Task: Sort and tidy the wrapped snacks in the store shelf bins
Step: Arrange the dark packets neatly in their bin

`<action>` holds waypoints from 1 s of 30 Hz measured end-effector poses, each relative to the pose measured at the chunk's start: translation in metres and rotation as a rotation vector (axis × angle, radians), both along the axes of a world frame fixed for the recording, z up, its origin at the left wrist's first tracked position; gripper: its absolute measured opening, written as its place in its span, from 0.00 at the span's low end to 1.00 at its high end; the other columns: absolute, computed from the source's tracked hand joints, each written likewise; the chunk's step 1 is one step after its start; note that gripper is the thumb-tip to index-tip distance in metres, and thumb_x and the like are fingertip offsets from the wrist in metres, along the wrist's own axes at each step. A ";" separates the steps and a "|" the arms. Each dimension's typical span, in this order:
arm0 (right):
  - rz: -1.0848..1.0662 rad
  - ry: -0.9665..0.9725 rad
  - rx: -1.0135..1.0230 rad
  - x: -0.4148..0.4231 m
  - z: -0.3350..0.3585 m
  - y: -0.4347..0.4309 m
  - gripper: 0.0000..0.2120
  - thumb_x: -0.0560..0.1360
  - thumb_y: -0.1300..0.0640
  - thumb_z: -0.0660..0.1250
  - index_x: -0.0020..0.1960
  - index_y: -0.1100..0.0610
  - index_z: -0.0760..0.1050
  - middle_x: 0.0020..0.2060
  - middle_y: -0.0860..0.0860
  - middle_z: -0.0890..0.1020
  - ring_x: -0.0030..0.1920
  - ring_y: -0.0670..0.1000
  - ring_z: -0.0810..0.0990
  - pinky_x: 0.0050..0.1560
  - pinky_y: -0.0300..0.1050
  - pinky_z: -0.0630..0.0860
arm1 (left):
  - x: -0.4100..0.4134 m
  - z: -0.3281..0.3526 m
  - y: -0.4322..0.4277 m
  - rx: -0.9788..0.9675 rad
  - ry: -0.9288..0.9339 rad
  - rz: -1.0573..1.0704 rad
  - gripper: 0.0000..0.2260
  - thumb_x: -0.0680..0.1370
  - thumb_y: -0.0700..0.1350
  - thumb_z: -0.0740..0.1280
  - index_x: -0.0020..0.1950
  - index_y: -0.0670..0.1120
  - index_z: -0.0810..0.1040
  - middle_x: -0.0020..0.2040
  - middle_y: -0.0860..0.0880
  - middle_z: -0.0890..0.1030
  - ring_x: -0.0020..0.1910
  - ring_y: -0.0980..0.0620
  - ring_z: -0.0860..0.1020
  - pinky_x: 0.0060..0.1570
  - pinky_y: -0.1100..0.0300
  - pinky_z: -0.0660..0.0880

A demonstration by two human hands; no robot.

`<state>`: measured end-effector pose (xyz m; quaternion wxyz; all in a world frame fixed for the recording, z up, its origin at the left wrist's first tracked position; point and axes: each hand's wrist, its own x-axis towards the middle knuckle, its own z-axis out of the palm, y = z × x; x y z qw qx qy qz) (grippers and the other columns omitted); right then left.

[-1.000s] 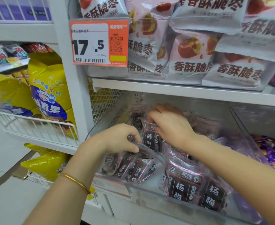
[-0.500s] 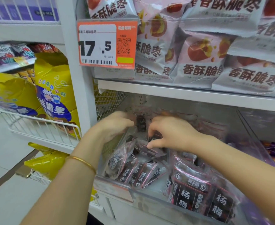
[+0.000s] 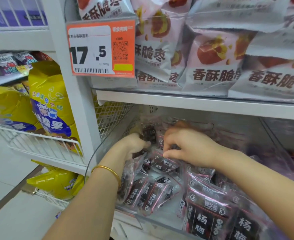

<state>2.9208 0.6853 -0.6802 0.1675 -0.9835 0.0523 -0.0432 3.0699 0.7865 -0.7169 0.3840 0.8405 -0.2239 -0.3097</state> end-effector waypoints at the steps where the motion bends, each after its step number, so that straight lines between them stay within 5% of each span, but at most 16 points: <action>1: 0.001 -0.004 0.010 -0.001 -0.001 -0.001 0.09 0.72 0.45 0.67 0.40 0.49 0.77 0.45 0.43 0.77 0.46 0.47 0.77 0.48 0.53 0.77 | 0.000 0.001 0.001 -0.023 0.035 0.013 0.13 0.76 0.40 0.67 0.58 0.38 0.73 0.56 0.44 0.78 0.54 0.44 0.77 0.55 0.52 0.75; 6: 0.014 -0.004 0.072 -0.006 0.000 -0.006 0.07 0.73 0.46 0.67 0.40 0.48 0.77 0.45 0.43 0.77 0.46 0.47 0.78 0.50 0.51 0.76 | -0.002 0.005 0.003 -0.094 0.166 0.031 0.19 0.73 0.38 0.71 0.62 0.38 0.71 0.58 0.43 0.78 0.56 0.46 0.77 0.60 0.53 0.73; 10: 0.022 0.013 0.089 -0.006 0.003 -0.009 0.08 0.73 0.48 0.68 0.41 0.52 0.78 0.47 0.45 0.78 0.47 0.48 0.78 0.52 0.51 0.75 | 0.001 0.001 0.003 0.016 0.104 0.055 0.37 0.68 0.48 0.76 0.69 0.35 0.63 0.64 0.39 0.74 0.55 0.46 0.76 0.57 0.53 0.75; 14: 0.029 0.023 0.105 -0.009 0.006 -0.009 0.07 0.72 0.51 0.69 0.39 0.53 0.77 0.47 0.46 0.78 0.48 0.49 0.77 0.52 0.51 0.75 | -0.001 0.002 0.006 0.206 -0.148 -0.013 0.21 0.71 0.55 0.71 0.54 0.40 0.76 0.45 0.47 0.81 0.41 0.52 0.77 0.38 0.61 0.71; 19: 0.022 0.040 0.086 -0.012 0.006 -0.007 0.06 0.67 0.54 0.67 0.35 0.52 0.71 0.43 0.47 0.77 0.43 0.52 0.76 0.47 0.54 0.76 | -0.001 0.013 0.012 0.017 -0.109 0.037 0.20 0.68 0.43 0.76 0.57 0.38 0.76 0.53 0.46 0.80 0.50 0.47 0.79 0.55 0.56 0.75; 23: 0.021 0.037 0.062 -0.010 0.009 -0.007 0.08 0.68 0.56 0.66 0.34 0.51 0.67 0.38 0.49 0.74 0.40 0.53 0.74 0.45 0.56 0.74 | -0.001 0.031 0.022 -0.191 -0.136 0.087 0.15 0.69 0.31 0.72 0.54 0.36 0.76 0.48 0.40 0.81 0.47 0.43 0.81 0.54 0.47 0.78; 27: -0.019 -0.010 -0.007 -0.005 0.007 0.001 0.06 0.70 0.54 0.63 0.38 0.55 0.69 0.39 0.52 0.76 0.40 0.55 0.75 0.43 0.58 0.75 | -0.009 0.034 0.026 -0.304 -0.396 0.009 0.16 0.72 0.31 0.69 0.58 0.40 0.77 0.49 0.49 0.78 0.47 0.51 0.76 0.44 0.67 0.75; 30: -0.054 -0.038 -0.159 -0.004 0.004 0.010 0.06 0.74 0.52 0.60 0.43 0.54 0.70 0.44 0.49 0.72 0.42 0.53 0.71 0.41 0.49 0.73 | -0.005 0.026 0.022 -0.220 -0.513 -0.085 0.12 0.74 0.34 0.67 0.58 0.41 0.77 0.51 0.48 0.79 0.47 0.51 0.76 0.40 0.71 0.69</action>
